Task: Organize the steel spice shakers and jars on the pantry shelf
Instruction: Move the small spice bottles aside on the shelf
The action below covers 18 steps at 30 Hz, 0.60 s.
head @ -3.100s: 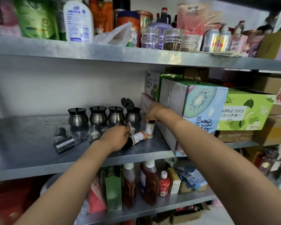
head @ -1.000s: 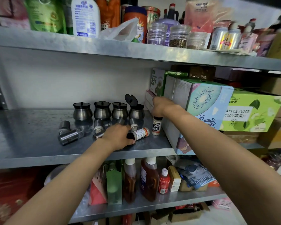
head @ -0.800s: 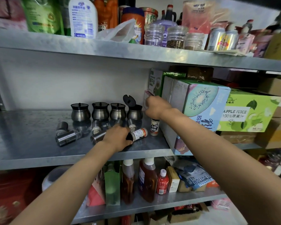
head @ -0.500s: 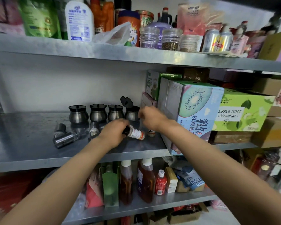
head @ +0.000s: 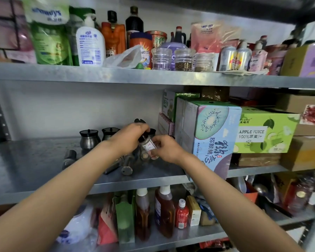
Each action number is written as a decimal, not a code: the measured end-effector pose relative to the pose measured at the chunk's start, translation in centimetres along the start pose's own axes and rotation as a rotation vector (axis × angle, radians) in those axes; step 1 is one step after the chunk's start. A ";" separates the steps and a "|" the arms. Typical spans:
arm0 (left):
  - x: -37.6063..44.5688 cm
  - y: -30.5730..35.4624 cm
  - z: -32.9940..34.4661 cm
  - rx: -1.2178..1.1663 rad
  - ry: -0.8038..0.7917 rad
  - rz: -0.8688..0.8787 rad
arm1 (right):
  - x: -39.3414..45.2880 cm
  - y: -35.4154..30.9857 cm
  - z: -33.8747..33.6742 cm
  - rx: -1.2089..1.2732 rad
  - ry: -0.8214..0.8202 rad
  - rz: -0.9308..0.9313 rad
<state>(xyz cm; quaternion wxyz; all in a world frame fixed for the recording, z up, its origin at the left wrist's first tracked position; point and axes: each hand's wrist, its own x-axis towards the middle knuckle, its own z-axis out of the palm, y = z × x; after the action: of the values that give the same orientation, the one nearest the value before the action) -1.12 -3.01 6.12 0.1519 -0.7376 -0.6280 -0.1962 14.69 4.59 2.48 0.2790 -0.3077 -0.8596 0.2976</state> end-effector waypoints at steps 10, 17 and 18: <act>-0.2 1.0 0.4 0.063 0.072 0.022 | -1.3 2.2 2.4 0.136 0.150 0.190; -0.8 1.3 0.9 -0.009 0.082 -0.138 | -1.4 2.8 3.5 0.144 0.206 0.276; -0.8 1.3 0.9 -0.018 0.083 -0.160 | -1.5 2.9 3.7 0.146 0.205 0.286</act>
<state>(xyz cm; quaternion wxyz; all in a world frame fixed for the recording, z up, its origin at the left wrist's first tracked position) 0.17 -3.53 4.97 0.1549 -0.6775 -0.6764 -0.2439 14.24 4.15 -2.38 0.3414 -0.4343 -0.7503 0.3630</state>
